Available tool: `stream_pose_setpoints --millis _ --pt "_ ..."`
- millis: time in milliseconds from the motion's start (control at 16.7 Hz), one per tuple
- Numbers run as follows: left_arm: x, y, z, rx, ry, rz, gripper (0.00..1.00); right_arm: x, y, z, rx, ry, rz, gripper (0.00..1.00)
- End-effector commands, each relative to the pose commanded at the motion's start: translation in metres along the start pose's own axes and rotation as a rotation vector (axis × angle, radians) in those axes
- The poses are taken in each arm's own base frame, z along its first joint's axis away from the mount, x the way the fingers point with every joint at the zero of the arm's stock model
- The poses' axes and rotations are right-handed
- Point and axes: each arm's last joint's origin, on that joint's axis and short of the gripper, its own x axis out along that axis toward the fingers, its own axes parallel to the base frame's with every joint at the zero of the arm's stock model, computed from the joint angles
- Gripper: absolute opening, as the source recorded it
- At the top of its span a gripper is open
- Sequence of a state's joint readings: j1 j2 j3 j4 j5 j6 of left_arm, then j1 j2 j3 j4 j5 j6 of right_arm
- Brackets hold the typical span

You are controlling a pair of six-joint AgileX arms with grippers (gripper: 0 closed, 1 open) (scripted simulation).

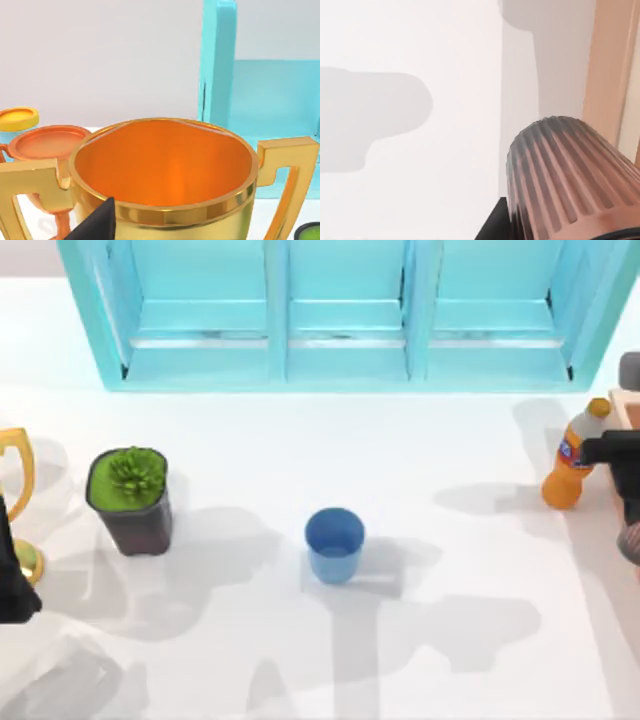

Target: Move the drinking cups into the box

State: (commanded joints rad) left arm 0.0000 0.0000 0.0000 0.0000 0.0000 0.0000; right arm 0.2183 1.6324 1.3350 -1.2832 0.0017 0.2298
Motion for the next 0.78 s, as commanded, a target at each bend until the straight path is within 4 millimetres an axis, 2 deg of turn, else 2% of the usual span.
stream_pose_setpoints --millis 120,240,540,660,780 --pt "0.000 0.000 0.000 0.000 0.000 0.000 1.00 -0.005 -0.023 -0.002 0.000 0.002 -0.002 0.00" --pt "0.000 0.000 0.000 0.000 0.000 0.000 1.00 -0.013 -0.054 -0.008 0.002 -0.004 -0.002 0.00" --pt "0.000 0.000 0.000 0.000 0.000 0.000 1.00 -0.032 -0.134 -0.044 -0.001 -0.025 -0.013 0.00" --pt "0.000 0.000 0.000 0.000 0.000 0.000 1.00 -0.037 -0.150 -0.060 0.000 -0.033 -0.021 0.00" --pt "0.000 0.000 0.000 0.000 0.000 0.000 1.00 -0.040 -0.157 -0.069 0.000 -0.039 -0.026 0.00"
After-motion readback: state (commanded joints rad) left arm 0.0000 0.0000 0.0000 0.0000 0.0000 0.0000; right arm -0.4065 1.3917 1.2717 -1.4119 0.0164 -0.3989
